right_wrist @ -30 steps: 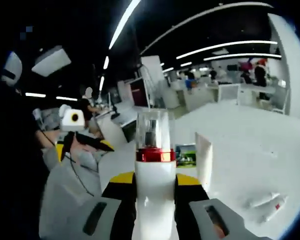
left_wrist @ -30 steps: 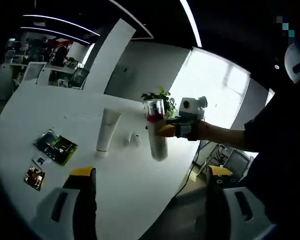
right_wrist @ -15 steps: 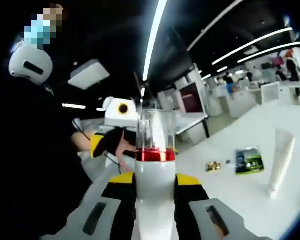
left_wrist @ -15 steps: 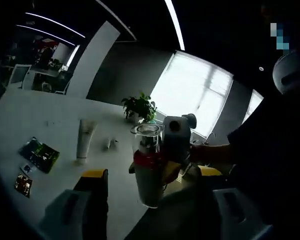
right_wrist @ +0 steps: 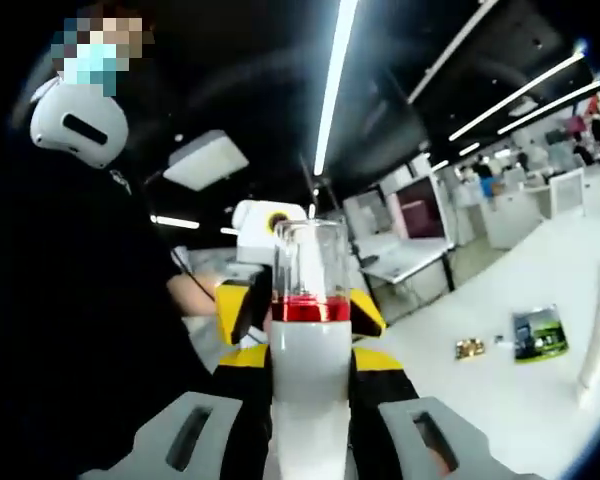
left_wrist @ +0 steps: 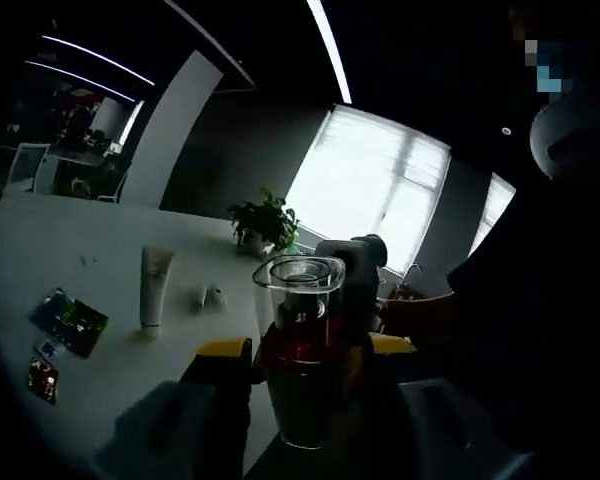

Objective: Arrange the skincare products in the storage area until every visible bottle or jar stands upright without overlapping.

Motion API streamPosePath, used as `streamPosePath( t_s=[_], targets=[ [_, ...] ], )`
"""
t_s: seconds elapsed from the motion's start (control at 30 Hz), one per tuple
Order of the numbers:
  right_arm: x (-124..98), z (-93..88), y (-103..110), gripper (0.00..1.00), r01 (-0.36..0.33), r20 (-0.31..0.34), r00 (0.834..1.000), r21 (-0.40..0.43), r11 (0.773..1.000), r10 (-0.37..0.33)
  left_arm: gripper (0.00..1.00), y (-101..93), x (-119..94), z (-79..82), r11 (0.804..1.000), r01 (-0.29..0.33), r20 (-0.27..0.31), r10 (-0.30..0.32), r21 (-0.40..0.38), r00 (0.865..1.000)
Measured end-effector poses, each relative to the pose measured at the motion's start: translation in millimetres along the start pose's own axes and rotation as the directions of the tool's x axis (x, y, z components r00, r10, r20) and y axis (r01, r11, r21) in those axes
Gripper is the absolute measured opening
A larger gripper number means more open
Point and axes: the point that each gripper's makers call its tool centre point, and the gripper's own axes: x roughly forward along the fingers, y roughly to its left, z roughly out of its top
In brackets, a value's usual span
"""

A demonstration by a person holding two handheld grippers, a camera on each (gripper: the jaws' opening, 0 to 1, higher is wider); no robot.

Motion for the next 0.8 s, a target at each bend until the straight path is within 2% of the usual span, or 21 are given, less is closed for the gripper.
streamPosePath(
  t_s=[0.27, 0.43, 0.53, 0.6, 0.8],
  targets=[
    [3, 7.3, 5, 0.2, -0.022, 0.02, 1.0, -0.009, 1.0, 0.022, 0.3, -1.0, -3, 6.4, 1.0, -0.017, 0.034, 0.016, 0.021, 0.999],
    [4, 8.5, 7, 0.2, -0.028, 0.02, 0.999, -0.014, 0.999, 0.028, 0.28, -2.2, -4, 7.4, 0.999, -0.032, 0.035, 0.031, 0.035, 0.999],
    [4, 7.6, 8, 0.21, -0.034, 0.002, 0.999, -0.025, 0.999, 0.034, 0.28, -3.4, -2, 7.0, 0.997, -0.041, 0.01, 0.041, 0.062, 0.999],
    [4, 4.9, 8, 0.21, -0.03, -0.035, 0.999, -0.067, 0.997, 0.028, 0.27, -4.1, -1, 4.5, 0.994, -0.04, -0.034, 0.044, 0.105, 0.998],
    [7, 1.5, 13, 0.21, -0.029, -0.118, 0.993, -0.151, 0.988, 0.011, 0.27, -9.7, 0, 1.4, 0.981, 0.017, -0.136, 0.009, 0.193, 0.991]
  ],
)
